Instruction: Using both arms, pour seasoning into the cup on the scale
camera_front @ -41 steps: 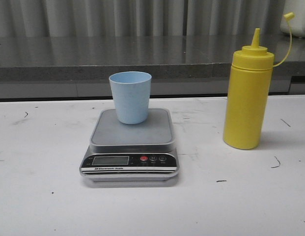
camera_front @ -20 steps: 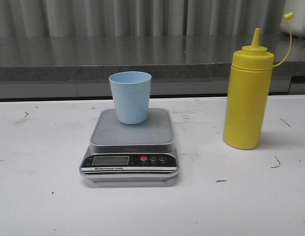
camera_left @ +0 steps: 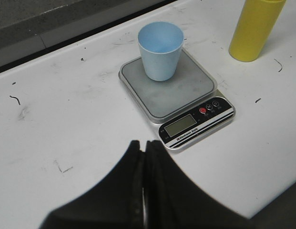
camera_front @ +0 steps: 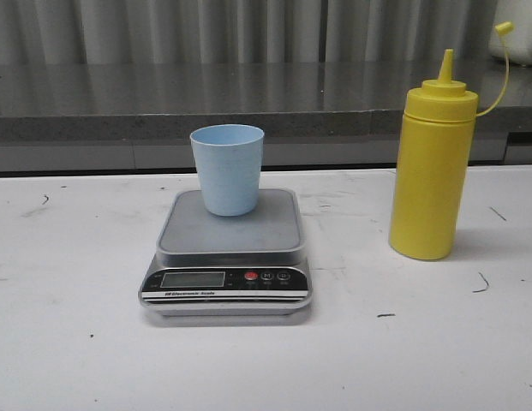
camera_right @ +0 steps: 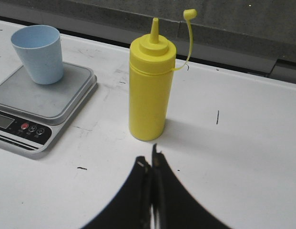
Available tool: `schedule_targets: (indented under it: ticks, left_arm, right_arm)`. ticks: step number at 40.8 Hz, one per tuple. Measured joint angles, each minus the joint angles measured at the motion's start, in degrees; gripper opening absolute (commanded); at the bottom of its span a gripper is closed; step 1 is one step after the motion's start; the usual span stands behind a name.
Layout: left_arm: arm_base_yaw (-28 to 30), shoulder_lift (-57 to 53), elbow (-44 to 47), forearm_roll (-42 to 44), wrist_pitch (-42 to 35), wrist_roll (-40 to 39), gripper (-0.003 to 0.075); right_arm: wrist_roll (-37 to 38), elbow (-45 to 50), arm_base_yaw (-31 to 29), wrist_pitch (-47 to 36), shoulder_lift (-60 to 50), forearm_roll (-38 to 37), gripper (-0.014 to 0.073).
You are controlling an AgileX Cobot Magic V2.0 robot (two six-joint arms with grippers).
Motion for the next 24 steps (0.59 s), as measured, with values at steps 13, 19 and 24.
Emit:
schedule_targets:
  ticks: [13, 19, 24]
  left_arm:
    - [0.0, 0.0, 0.0, 0.0, -0.1, 0.0, -0.0020]
    - [0.1, -1.1, 1.0, -0.1, -0.6, 0.0, -0.0020]
    - [3.5, -5.1, 4.1, -0.7, -2.0, 0.0, -0.0020]
  right_arm:
    - [0.0, 0.0, 0.0, 0.1, 0.0, 0.0, -0.0122]
    - [0.0, 0.0, 0.0, 0.2, 0.0, 0.0, -0.0122]
    - [0.0, 0.0, 0.0, 0.2, 0.0, 0.0, -0.0122]
